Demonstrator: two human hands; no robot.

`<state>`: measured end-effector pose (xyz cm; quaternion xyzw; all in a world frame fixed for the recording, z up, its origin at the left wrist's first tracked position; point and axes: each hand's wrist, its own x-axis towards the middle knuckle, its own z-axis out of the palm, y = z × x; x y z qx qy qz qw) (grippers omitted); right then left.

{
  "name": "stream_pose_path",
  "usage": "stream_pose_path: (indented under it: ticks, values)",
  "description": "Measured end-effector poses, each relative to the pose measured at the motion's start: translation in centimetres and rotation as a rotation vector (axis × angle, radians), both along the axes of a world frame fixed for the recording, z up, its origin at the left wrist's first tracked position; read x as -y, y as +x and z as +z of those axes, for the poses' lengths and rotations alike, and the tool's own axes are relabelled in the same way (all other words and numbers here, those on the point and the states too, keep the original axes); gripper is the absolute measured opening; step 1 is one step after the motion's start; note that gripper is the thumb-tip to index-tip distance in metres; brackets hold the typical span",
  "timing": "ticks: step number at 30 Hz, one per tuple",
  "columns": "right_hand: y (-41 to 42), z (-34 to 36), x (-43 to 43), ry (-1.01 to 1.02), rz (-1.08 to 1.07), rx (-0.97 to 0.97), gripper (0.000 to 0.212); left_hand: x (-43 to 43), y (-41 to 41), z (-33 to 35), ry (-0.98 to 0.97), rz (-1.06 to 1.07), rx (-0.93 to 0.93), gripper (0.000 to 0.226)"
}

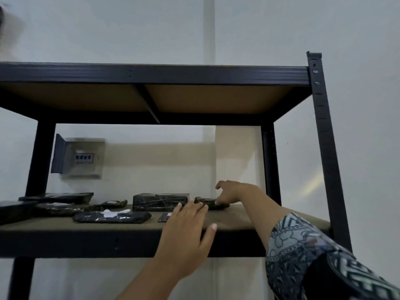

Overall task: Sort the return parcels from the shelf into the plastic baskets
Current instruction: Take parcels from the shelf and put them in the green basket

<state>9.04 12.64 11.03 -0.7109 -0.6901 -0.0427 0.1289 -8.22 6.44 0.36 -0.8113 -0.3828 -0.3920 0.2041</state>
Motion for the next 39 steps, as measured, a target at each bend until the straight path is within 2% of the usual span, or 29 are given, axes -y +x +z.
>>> stream_pose_path:
  ticks: [4,7,10,13,17,20,24,30,34,39]
  values:
    - [-0.1,-1.6,-2.4,-0.072,-0.019,0.044,0.066,0.1,-0.5,-0.3,0.041,-0.041,-0.03,0.077]
    - [0.3,-1.8,-2.4,-0.07,0.0,-0.036,0.059,-0.3,-0.5,-0.6,0.072,-0.053,-0.022,0.068]
    - [0.9,-1.7,-2.1,-0.032,0.042,-0.108,0.04,-0.3,-0.4,-0.9,0.045,-0.026,-0.042,0.053]
    - [1.2,-1.7,-1.8,-0.016,0.07,-0.143,0.03,-0.6,-0.3,-1.1,0.075,-0.041,-0.033,0.051]
    - [1.2,-1.5,-0.6,-0.001,0.094,-0.177,0.025,-0.5,-0.4,-1.1,0.12,-0.058,-0.006,0.06]
    - [1.4,-1.5,0.5,-0.028,0.106,-0.214,0.026,-0.4,-0.3,-1.1,0.124,-0.04,-0.026,0.054]
    - [2.0,-1.6,1.7,-0.052,0.092,-0.273,0.034,-0.4,-0.4,-1.1,0.119,-0.02,-0.029,0.046]
    - [3.3,-2.6,4.0,0.027,0.105,-0.371,0.077,-0.1,-0.4,-1.1,0.11,-0.01,-0.016,0.041]
    - [3.7,-3.7,5.9,0.178,0.147,-0.392,0.086,0.1,0.1,-1.5,0.115,0.016,0.018,0.042]
    - [4.2,-4.2,9.0,0.349,0.152,-0.301,0.09,0.7,0.5,-2.2,0.102,0.091,0.022,0.049]
